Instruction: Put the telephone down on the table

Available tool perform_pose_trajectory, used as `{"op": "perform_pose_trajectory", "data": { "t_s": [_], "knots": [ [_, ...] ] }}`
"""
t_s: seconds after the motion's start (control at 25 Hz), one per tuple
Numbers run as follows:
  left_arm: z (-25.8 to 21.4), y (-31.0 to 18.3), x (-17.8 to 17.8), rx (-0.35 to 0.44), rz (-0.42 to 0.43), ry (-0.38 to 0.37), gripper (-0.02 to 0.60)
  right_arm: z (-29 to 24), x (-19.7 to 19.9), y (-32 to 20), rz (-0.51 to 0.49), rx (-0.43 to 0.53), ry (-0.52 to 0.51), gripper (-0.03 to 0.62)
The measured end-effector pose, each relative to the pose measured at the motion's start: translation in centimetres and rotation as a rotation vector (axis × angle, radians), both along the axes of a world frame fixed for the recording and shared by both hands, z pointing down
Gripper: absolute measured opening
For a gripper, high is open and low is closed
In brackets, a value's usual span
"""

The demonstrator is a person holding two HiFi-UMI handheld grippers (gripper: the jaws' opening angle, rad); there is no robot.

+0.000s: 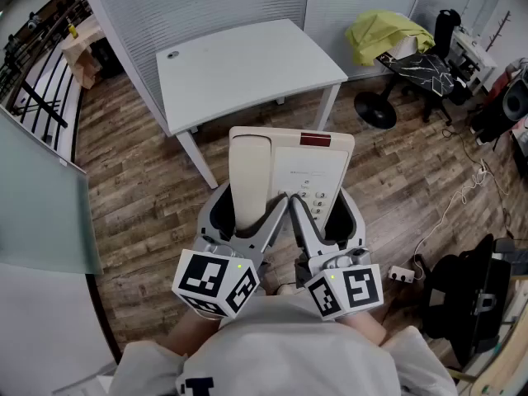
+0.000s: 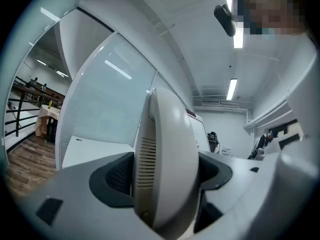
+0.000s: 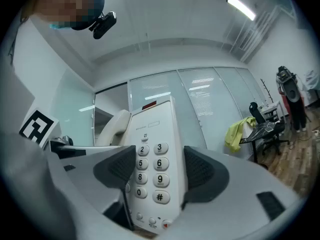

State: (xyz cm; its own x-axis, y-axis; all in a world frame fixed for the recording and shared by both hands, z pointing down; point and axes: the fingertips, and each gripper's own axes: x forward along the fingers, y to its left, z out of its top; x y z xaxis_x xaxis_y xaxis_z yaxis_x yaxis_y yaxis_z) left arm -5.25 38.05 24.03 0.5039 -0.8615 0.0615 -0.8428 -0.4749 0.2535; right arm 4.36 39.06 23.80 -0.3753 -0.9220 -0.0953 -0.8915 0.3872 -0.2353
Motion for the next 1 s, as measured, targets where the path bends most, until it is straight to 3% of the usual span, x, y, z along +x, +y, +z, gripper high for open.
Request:
{"op": "perform_pose_trajectory", "data": {
  "t_s": [1.0],
  "knots": [
    [0.1, -1.0, -3.0, 0.009, 0.021, 0.002, 0.354, 0.0, -3.0, -0.9, 0.013, 0.003, -0.006, 0.321]
  ]
}}
